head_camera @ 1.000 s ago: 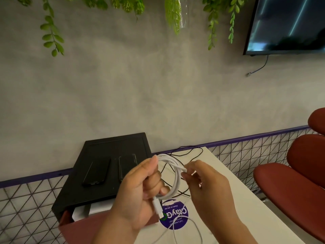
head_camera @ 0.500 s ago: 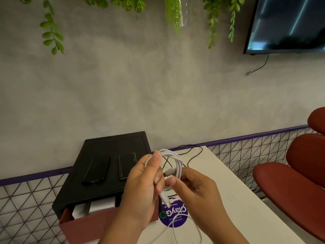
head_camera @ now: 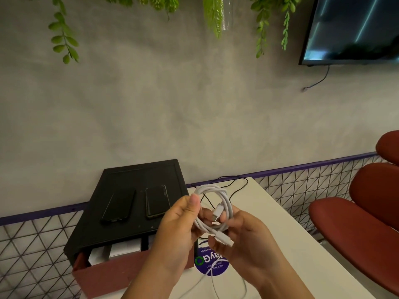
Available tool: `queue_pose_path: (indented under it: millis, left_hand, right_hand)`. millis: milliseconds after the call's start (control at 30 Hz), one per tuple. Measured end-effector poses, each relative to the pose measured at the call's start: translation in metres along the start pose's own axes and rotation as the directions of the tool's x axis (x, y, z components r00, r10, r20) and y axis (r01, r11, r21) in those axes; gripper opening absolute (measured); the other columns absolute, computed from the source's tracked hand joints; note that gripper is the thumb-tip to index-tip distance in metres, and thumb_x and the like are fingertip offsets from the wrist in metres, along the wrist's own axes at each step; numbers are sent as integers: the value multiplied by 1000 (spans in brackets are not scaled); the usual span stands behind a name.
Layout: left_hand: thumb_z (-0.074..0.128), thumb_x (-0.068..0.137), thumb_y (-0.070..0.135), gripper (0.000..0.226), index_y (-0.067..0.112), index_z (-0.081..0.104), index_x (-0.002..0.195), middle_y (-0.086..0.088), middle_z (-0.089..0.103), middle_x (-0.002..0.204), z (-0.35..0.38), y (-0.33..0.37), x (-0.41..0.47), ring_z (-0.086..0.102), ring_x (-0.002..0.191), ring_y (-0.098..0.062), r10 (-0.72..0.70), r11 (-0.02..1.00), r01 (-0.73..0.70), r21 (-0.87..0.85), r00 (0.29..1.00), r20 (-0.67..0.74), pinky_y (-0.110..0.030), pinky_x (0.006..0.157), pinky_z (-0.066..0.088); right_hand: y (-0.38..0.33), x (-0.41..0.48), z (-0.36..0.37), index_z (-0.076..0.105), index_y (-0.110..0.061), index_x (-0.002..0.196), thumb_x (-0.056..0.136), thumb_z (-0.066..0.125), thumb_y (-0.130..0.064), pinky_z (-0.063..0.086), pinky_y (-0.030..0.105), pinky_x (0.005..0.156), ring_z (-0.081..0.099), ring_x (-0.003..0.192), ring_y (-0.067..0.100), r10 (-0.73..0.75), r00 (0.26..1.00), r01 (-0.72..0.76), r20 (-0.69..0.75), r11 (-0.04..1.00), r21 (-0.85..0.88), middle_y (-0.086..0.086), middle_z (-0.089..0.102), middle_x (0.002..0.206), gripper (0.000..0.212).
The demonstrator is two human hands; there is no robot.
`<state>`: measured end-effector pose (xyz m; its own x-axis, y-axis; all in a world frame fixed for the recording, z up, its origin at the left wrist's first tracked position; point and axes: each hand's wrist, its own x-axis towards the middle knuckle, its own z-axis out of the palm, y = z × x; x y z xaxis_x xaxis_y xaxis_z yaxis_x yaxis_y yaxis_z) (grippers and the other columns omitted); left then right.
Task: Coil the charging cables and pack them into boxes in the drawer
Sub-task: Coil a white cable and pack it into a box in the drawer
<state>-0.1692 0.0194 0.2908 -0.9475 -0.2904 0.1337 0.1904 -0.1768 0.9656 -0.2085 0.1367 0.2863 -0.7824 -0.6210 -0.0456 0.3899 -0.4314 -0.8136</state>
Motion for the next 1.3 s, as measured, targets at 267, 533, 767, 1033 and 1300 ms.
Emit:
queue_pose_path:
  millis: [267, 533, 767, 1033, 1300]
  left_hand:
    - [47, 75, 46, 35, 13, 59, 73, -2, 62, 59, -5, -15, 2, 61, 55, -11, -28, 997, 36, 75, 995, -97, -28, 62, 52]
    - [60, 88, 25, 7, 22, 64, 92, 1, 71, 81, -16, -68, 6, 66, 66, -2, -17, 932, 48, 359, 996, -89, -12, 55, 47]
    - [67, 82, 21, 12, 29, 63, 89, 6, 66, 90, -17, -159, -4, 66, 79, -13, -259, 771, 244, 589, 964, -60, -34, 76, 56]
    - [65, 81, 19, 33, 25, 61, 113, 8, 59, 97, 9, -239, -36, 57, 91, -9, -465, 587, 304, 750, 885, 5, -15, 77, 42]
    - [60, 78, 27, 44, 29, 54, 122, 0, 50, 116, 26, -274, -56, 54, 108, -14, -545, 454, 143, 879, 826, 147, -13, 86, 38]
  right_hand:
    - [7, 4, -9, 63, -14, 88, 77, 63, -12, 51, 21, 62, 66, 68, 14, -297, 954, 251, -44, 868, -429, -1, 67, 71, 11]
    - [27, 8, -52, 62, -16, 97, 88, 57, -4, 47, 19, 52, 62, 60, 9, -203, 945, 18, -258, 817, -576, 2, 67, 71, 16]
    - [80, -1, -127, 58, -10, 83, 83, 58, -1, 42, 20, 49, 57, 59, 14, 94, 874, -379, -476, 745, -549, 11, 69, 76, 9]
    - [141, -28, -199, 56, -7, 75, 79, 54, 5, 37, 17, 41, 53, 49, 16, 179, 734, -598, -655, 628, -499, 11, 63, 63, 12]
    - [169, -36, -235, 55, -22, 69, 81, 52, -10, 35, 8, 49, 54, 68, 11, 38, 781, -611, -624, 260, -748, -10, 56, 66, 17]
